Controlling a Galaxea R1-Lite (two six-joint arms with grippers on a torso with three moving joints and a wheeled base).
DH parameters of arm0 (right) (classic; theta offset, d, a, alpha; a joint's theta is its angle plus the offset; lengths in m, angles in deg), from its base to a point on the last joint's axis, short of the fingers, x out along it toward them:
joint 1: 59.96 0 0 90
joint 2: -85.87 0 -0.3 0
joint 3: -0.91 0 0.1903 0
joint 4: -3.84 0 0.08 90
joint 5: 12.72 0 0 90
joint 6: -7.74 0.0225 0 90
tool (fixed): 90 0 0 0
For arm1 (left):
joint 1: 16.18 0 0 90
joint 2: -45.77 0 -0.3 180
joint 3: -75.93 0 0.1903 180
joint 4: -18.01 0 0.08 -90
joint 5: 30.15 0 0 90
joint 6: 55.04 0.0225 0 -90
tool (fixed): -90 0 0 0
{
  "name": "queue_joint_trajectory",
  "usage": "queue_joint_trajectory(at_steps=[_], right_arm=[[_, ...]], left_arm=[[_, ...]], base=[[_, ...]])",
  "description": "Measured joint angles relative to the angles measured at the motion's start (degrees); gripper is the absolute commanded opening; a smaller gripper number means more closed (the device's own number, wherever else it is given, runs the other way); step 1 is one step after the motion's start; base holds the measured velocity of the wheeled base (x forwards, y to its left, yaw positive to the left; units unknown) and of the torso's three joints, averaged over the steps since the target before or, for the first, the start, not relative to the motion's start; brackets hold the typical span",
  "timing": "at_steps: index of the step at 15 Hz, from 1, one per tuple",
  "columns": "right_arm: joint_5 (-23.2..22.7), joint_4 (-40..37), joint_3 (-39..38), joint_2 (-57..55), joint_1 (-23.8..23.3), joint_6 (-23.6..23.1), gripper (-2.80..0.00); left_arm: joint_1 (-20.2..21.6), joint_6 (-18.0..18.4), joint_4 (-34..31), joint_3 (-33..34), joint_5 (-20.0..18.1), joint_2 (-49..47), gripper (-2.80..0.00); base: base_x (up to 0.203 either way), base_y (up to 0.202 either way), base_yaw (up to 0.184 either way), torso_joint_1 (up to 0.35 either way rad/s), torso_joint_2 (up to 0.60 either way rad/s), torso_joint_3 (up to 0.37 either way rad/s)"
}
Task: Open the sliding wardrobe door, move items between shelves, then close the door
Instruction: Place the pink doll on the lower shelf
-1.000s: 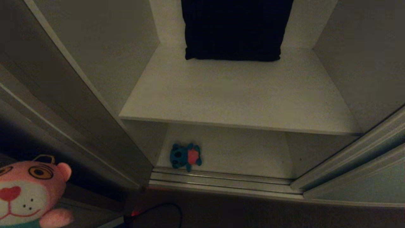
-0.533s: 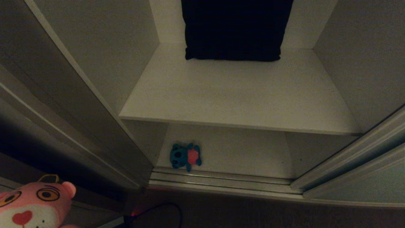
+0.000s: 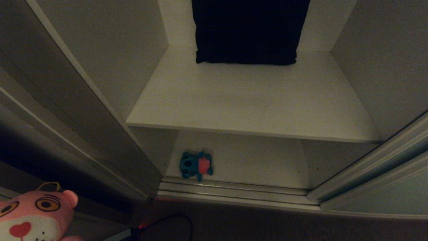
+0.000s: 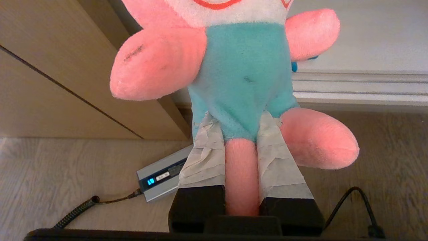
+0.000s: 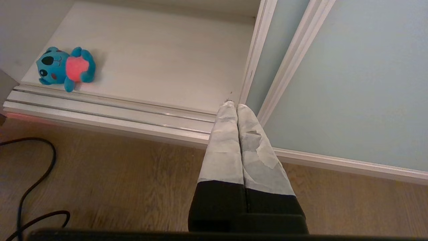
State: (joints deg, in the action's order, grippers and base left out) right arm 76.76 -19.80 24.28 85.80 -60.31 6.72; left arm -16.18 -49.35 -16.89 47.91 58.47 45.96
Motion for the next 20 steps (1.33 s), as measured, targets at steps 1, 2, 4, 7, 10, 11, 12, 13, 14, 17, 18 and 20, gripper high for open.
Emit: queue_joint_trajectory(at_steps=[1, 2, 4, 7, 10, 11, 12, 13, 14, 17, 18, 20], right_arm=[[0.0, 0.0, 0.0, 0.0, 0.0, 0.0, -2.8], [0.0, 0.0, 0.0, 0.0, 0.0, 0.0, -2.8], [0.0, 0.0, 0.0, 0.0, 0.0, 0.0, -2.8], [0.0, 0.0, 0.0, 0.0, 0.0, 0.0, -2.8], [0.0, 0.0, 0.0, 0.0, 0.0, 0.0, -2.8], [0.0, 0.0, 0.0, 0.0, 0.0, 0.0, -2.8], [0.0, 0.0, 0.0, 0.0, 0.0, 0.0, -2.8], [0.0, 0.0, 0.0, 0.0, 0.0, 0.0, -2.8], [0.0, 0.0, 0.0, 0.0, 0.0, 0.0, -2.8], [0.0, 0.0, 0.0, 0.0, 0.0, 0.0, -2.8], [0.0, 0.0, 0.0, 0.0, 0.0, 0.0, -2.8], [0.0, 0.0, 0.0, 0.0, 0.0, 0.0, -2.8]], left_arm=[[0.0, -0.2, 0.1, 0.1, 0.0, 0.0, -2.8], [0.0, -0.3, 0.2, 0.1, 0.0, 0.0, -2.8], [0.0, 0.0, 0.2, 0.1, 0.0, 0.0, -2.8], [0.0, 0.0, 0.3, 0.1, 0.0, 0.0, -2.8], [0.0, -0.3, 0.2, 0.1, 0.0, 0.0, -2.8], [0.0, -0.3, 0.2, 0.1, 0.0, 0.0, -2.8], [0.0, -0.4, 0.2, 0.1, 0.0, 0.0, -2.8], [0.0, -0.7, 0.2, 0.1, 0.0, 0.0, -2.8], [0.0, -0.9, 0.2, 0.1, 0.0, 0.0, -2.8], [0.0, -1.1, 0.2, 0.1, 0.0, 0.0, -2.8], [0.0, -1.2, 0.2, 0.1, 0.0, 0.0, -2.8], [0.0, -1.1, 0.1, 0.1, 0.0, 0.0, -2.8]], base=[[0.0, 0.0, 0.0, 0.0, 0.0, 0.0], [0.0, 0.0, 0.0, 0.0, 0.0, 0.0], [-0.035, 0.0, 0.0, -0.001, 0.0, -0.001], [-0.188, 0.0, 0.0, -0.001, 0.0, 0.001], [-0.194, 0.0, 0.0, -0.003, 0.0, -0.001], [-0.195, 0.0, 0.002, 0.002, 0.0, 0.002], [-0.179, 0.0, 0.0, 0.003, 0.01, 0.005], [-0.125, 0.0, -0.001, -0.007, 0.0, 0.005], [0.0, 0.0, 0.0, 0.0, 0.0, 0.0], [0.0, 0.0, 0.0, 0.0, 0.0, 0.0], [0.0, 0.0, 0.0, 0.0, 0.0, 0.0], [0.0, 0.0, 0.0, 0.005, 0.0, -0.066]])
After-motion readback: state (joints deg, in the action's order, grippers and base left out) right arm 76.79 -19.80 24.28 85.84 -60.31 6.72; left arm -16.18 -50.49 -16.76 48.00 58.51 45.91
